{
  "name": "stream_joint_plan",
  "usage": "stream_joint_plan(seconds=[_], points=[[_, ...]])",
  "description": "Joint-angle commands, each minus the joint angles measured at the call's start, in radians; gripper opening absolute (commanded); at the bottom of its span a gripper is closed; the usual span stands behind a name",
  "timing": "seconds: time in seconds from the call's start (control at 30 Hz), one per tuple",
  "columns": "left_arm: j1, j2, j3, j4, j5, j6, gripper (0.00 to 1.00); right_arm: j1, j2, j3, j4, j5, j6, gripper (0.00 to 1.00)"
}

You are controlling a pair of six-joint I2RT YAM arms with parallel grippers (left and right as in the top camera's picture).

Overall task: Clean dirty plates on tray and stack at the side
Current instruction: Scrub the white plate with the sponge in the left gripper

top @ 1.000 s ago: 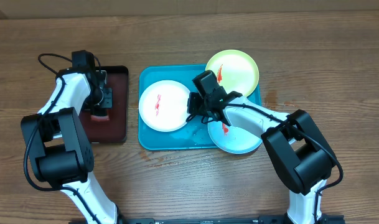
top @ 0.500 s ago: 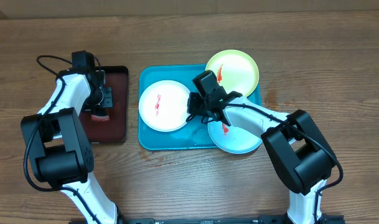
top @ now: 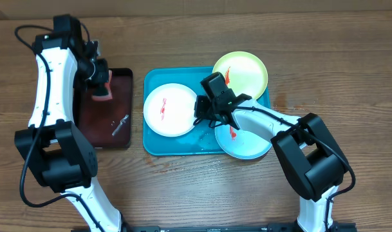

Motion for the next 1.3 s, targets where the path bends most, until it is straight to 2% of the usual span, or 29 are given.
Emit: stream_joint_plan(seconds=[0.0,0.23,0.37,0.57,0.83,1.03,1.13,1.27], points=[[-0.069,-0.002,0.028,-0.023,0.093,-0.012,0.04,-0.026,0.032,0.014,-0.022,-0.057,0.009,0.05],[-0.223,0.000,-0.053,0.043,0.106,-0.023,0.04,-0.040,0.032,0.014,-0.042,-0.084,0.008,0.04],[-0.286,0.000,-0.109,0.110,0.040,-0.084,0.04,-0.040,0.032,0.014,-0.052,-0.082,0.003,0.04],[-0.331,0.000,-0.244,0.233,0.003,-0.182,0.04,-0.040,0.032,0.014,-0.071,-0.056,-0.011,0.04],[-0.401,0.000,-0.418,0.351,-0.004,-0.209,0.04,-0.040,0.032,0.019,-0.069,-0.049,-0.011,0.04],[-0.441,0.000,-0.494,0.398,-0.025,-0.280,0.04,-0.040,0.032,0.021,-0.071,-0.050,-0.011,0.04],[-0.450,0.000,-0.492,0.383,0.086,-0.258,0.04,-0.040,0.032,0.021,-0.071,-0.050,-0.011,0.04],[-0.453,0.000,-0.480,0.384,0.348,-0.114,0.04,-0.040,0.032,0.021,-0.070,-0.050,-0.011,0.04]])
